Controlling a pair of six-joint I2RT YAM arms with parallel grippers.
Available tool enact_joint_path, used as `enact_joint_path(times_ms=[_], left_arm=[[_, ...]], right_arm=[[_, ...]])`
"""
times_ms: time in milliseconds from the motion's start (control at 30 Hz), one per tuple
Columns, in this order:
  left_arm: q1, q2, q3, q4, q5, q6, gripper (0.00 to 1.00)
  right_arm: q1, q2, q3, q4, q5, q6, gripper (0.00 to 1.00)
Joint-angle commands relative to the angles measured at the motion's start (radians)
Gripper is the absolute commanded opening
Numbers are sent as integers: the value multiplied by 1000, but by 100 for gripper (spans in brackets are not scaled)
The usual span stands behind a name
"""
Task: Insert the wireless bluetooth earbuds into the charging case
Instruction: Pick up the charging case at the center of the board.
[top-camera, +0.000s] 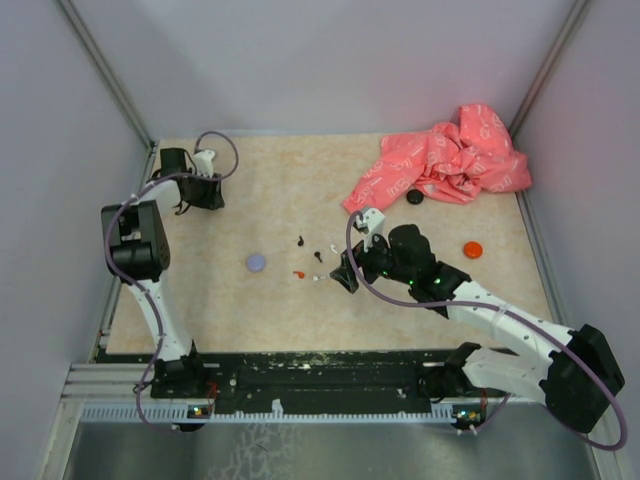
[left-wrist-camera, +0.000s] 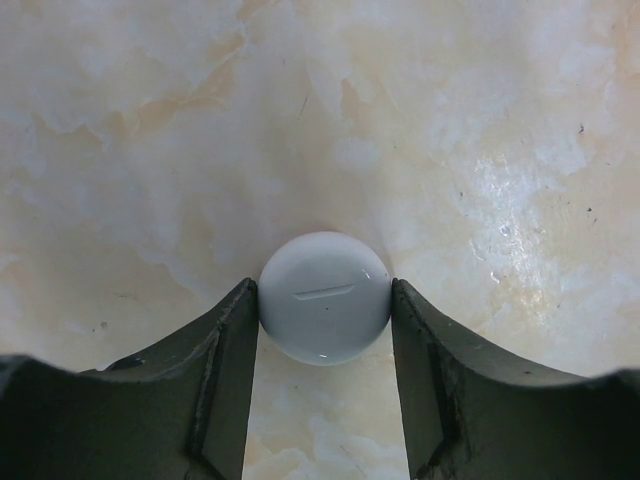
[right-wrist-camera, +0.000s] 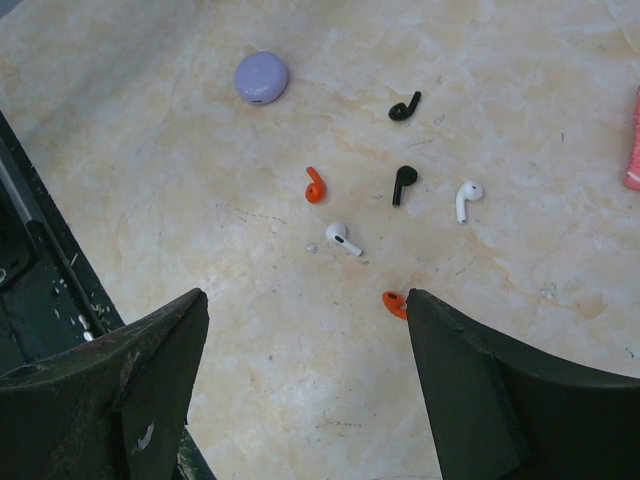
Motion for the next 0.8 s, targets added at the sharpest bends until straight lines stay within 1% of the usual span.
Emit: enact_joint_path(times_ms=[0,133,267,300,367,567,633,700,767], left_arm=[[-14,-32,-69,-36,28,-33,41],[-51,-128,-157,24,21,-31,36],[-88,-255,-227,63,8,-36,35],[-101,-287,-242,70,4,-39,35],[-130,-356,-278,92,7,-40,32],[-246,-569,-408,179,2,-58,30],[-289,-650,-452,216,-4,-66,25],[-332,-720,-501,260,-1,-96,24],[-374,-789,-559,325,-4,-122,24]], right_arm=[[-4,-25,57,25,-17,3,80],[-4,-36,72,12,-17,15,80],[-4,-69,80,6,18,36,80],[-3,-78,85,1,27,41,81],[-4,-94,105,-22,43,46,89],[-5,-94,184,-111,56,64,92],[-3,-97,201,-135,101,97,92],[-4,-100,214,-166,153,134,93],[-4,-105,218,-181,152,135,93]])
